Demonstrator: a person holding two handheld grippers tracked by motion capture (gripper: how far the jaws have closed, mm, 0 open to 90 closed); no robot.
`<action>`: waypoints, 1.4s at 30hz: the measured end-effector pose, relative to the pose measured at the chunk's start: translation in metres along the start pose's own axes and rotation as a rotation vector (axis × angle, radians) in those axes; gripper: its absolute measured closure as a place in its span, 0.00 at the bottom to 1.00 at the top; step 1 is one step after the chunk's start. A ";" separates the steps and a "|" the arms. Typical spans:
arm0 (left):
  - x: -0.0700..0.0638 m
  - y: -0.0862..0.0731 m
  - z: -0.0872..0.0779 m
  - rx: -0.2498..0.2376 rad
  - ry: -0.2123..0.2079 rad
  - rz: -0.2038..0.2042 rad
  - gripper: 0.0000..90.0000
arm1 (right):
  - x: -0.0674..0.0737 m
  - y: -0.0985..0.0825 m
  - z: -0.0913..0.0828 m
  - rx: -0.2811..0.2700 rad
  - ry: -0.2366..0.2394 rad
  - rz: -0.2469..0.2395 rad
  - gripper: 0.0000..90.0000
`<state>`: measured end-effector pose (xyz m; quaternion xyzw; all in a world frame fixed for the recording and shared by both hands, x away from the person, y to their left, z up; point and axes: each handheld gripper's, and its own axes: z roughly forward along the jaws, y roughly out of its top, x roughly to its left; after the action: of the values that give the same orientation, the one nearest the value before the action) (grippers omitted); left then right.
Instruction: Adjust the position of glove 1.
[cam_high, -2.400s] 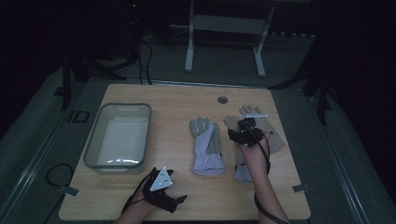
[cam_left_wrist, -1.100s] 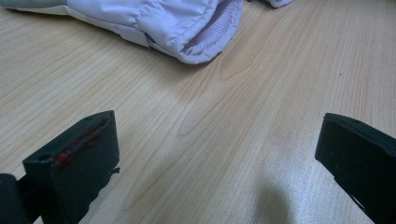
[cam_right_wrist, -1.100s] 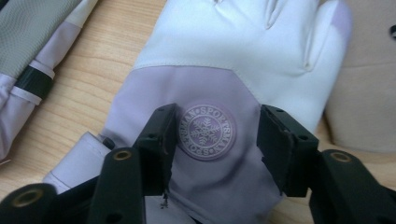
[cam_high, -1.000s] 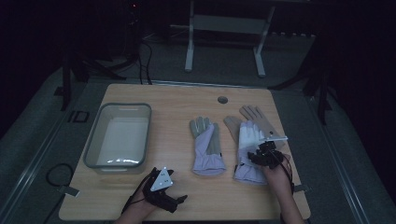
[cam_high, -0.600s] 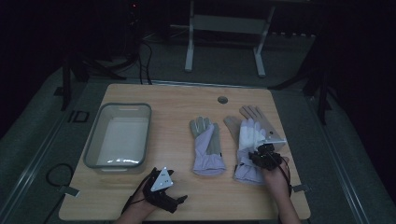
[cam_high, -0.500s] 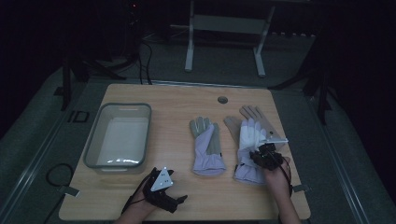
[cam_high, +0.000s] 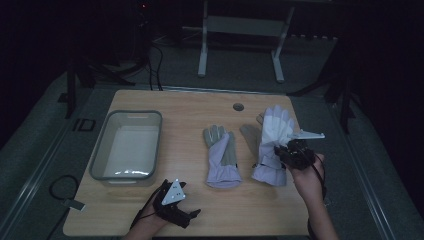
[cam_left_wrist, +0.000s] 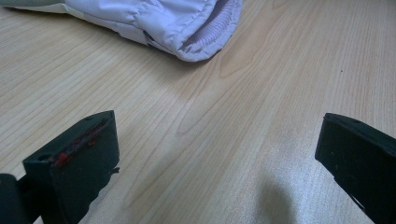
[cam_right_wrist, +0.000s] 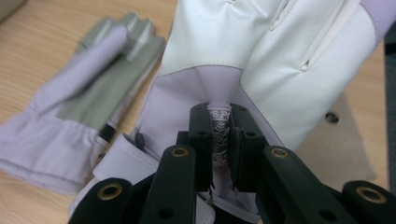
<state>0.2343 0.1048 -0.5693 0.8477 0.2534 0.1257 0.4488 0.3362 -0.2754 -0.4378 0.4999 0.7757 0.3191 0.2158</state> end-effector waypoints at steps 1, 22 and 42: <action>0.000 0.000 0.000 0.000 0.000 0.000 0.00 | 0.002 0.005 -0.003 -0.007 0.003 -0.010 0.90; 0.000 0.000 0.000 -0.002 0.001 0.001 0.00 | 0.101 0.066 0.004 0.026 0.121 -0.111 0.90; -0.001 0.000 0.000 0.001 -0.003 0.002 0.00 | 0.127 0.055 0.067 0.185 0.140 -0.135 0.90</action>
<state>0.2338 0.1043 -0.5694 0.8484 0.2519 0.1248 0.4486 0.3632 -0.1241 -0.4477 0.4406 0.8469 0.2652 0.1350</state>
